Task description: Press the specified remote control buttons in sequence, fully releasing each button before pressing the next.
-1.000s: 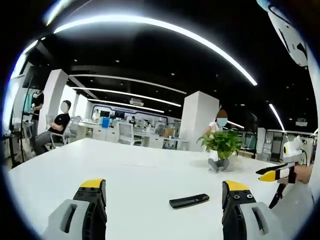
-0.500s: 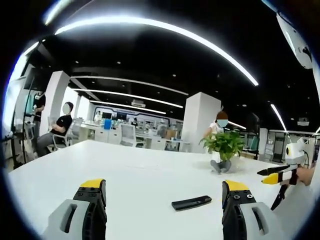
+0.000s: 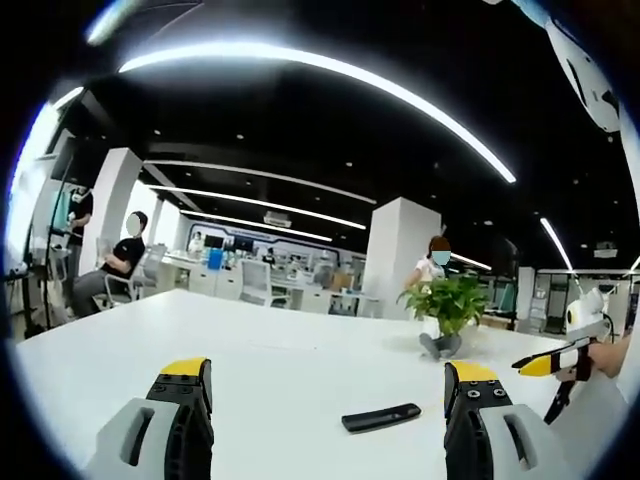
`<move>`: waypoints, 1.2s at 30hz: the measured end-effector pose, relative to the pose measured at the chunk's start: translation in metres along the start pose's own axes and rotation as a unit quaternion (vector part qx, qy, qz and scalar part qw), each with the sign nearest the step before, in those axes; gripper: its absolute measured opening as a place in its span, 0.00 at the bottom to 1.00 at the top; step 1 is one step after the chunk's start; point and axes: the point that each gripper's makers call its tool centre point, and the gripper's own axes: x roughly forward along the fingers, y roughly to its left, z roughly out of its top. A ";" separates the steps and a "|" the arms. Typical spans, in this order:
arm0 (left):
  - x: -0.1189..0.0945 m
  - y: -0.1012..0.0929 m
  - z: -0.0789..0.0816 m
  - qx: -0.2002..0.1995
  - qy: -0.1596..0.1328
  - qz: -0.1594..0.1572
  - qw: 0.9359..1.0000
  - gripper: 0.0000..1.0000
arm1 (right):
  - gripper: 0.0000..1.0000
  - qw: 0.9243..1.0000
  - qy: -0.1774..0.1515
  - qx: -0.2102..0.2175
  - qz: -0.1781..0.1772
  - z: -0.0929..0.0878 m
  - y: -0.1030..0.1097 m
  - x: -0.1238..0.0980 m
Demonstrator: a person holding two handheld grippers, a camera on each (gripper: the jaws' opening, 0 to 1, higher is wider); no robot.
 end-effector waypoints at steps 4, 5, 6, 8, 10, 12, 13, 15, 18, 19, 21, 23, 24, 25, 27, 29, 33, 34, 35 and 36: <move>0.000 0.000 0.002 -0.006 -0.003 0.001 1.000 1.00 | 0.89 1.000 0.006 -0.008 -0.003 -0.002 -0.001 0.000; 0.000 0.000 0.001 -0.007 -0.002 0.001 1.000 1.00 | 0.89 1.000 0.006 -0.012 -0.004 -0.002 -0.001 0.000; 0.001 0.000 0.001 -0.008 -0.001 0.002 1.000 1.00 | 0.89 1.000 0.007 -0.015 -0.006 -0.003 -0.001 0.001; 0.001 0.000 -0.001 -0.011 0.005 0.002 1.000 1.00 | 0.89 1.000 0.010 -0.020 -0.007 -0.004 -0.001 0.001; 0.002 0.001 -0.006 -0.016 0.018 0.004 1.000 1.00 | 0.89 1.000 0.009 -0.023 -0.006 -0.003 -0.001 0.001; 0.002 0.003 -0.009 -0.017 0.026 0.009 0.999 1.00 | 0.89 1.000 0.007 -0.028 -0.008 -0.003 -0.001 0.000; 0.001 0.005 -0.010 -0.016 0.027 0.011 0.999 1.00 | 0.89 1.000 0.007 -0.029 -0.008 -0.003 -0.001 0.000; 0.001 0.006 -0.010 -0.014 0.027 0.014 0.999 1.00 | 0.88 1.000 0.009 -0.028 -0.009 -0.003 -0.001 0.000; 0.000 0.009 -0.010 -0.002 0.027 0.021 0.999 1.00 | 0.88 1.000 0.009 -0.017 -0.005 -0.004 -0.001 0.000; 0.000 0.009 -0.010 -0.004 0.028 0.019 0.999 1.00 | 0.88 1.000 0.008 -0.016 -0.005 -0.004 -0.001 0.000; 0.000 0.009 -0.013 -0.005 0.034 0.018 0.999 1.00 | 0.87 1.000 0.006 -0.017 -0.007 -0.002 -0.001 -0.001; 0.002 0.004 -0.012 -0.002 0.039 0.016 0.999 1.00 | 0.87 1.000 0.007 -0.017 -0.009 -0.003 -0.001 -0.001; 0.002 0.002 -0.011 0.000 0.039 0.016 0.999 1.00 | 0.87 1.000 0.008 -0.018 -0.010 -0.003 -0.002 -0.001; 0.001 0.004 -0.013 0.000 0.041 0.016 0.999 1.00 | 0.87 1.000 0.009 -0.018 -0.010 -0.003 -0.002 -0.001; 0.001 0.005 -0.014 -0.002 0.043 0.016 0.999 1.00 | 0.87 1.000 0.007 -0.017 -0.009 -0.003 -0.002 -0.001; 0.002 0.002 -0.013 -0.001 0.045 0.016 0.999 1.00 | 0.86 1.000 0.001 -0.008 -0.010 -0.001 -0.003 -0.002; 0.003 -0.001 -0.017 -0.001 0.058 0.013 0.998 1.00 | 0.85 1.000 -0.014 0.011 -0.007 0.003 -0.005 -0.004; 0.003 -0.001 -0.017 0.000 0.058 0.013 0.998 1.00 | 0.85 1.000 -0.014 0.014 -0.006 0.002 -0.005 -0.004; 0.002 0.001 -0.017 0.003 0.056 0.014 0.998 1.00 | 0.85 1.000 -0.012 0.016 -0.005 0.002 -0.005 -0.004; 0.002 0.003 -0.017 0.004 0.055 0.016 0.998 1.00 | 0.85 1.000 -0.010 0.016 -0.005 0.001 -0.005 -0.003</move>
